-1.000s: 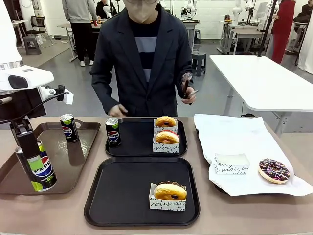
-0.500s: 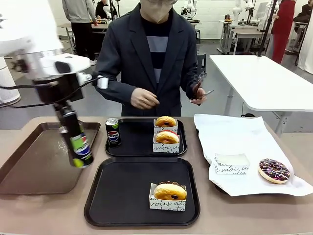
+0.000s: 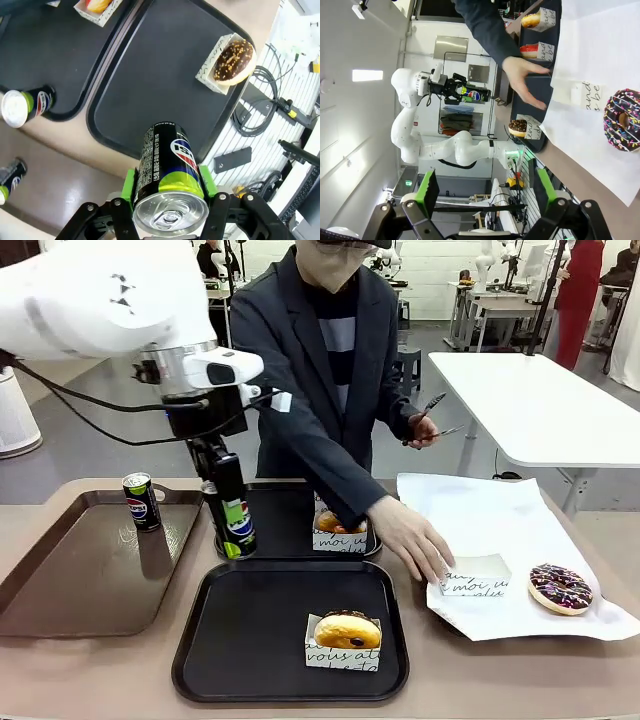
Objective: Set up donuts and drinks on trays.
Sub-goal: Pick up one Pepsi coke from the Handle tray and place it on the Flat Tray without a Pepsi coke.
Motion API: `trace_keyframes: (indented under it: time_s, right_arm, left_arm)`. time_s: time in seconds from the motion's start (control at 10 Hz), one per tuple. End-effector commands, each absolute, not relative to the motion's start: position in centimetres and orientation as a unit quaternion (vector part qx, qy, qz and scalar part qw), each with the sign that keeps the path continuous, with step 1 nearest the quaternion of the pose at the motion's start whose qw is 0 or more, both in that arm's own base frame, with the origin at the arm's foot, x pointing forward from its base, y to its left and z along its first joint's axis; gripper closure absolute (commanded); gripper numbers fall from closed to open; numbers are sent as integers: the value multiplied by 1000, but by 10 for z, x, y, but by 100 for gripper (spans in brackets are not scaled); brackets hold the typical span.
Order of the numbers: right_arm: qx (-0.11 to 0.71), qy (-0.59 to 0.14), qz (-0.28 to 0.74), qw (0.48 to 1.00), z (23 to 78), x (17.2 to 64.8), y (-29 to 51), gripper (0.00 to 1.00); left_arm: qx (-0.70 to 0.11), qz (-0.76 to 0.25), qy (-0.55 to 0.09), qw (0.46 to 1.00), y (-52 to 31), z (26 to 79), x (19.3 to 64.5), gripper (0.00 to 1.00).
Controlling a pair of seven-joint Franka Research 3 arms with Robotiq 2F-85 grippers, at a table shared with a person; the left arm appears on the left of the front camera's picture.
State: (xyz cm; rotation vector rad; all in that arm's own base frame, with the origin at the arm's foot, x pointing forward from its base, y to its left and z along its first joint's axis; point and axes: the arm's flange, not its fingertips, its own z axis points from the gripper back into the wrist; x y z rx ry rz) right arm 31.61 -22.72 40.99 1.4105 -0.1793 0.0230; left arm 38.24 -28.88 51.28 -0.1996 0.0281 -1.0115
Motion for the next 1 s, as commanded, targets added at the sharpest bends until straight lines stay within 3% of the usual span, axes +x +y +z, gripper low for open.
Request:
trace_keyframes:
  time_s: [0.0, 0.2, 0.4, 0.9]
  right_arm:
    - [649, -86, 14, 756, 411, 316, -227, 0]
    - [649, -86, 14, 756, 411, 316, -227, 0]
    - [649, -86, 14, 756, 411, 316, -227, 0]
    - [649, -86, 14, 756, 411, 316, -227, 0]
  left_arm:
    - [-89, -476, 60, 873, -286, 513, 386, 41]
    - [-72, -520, 119, 843, -221, 513, 323, 41]
    - [-25, -524, 122, 842, -165, 502, 267, 41]
    - [-22, -496, 80, 864, -143, 493, 245, 41]
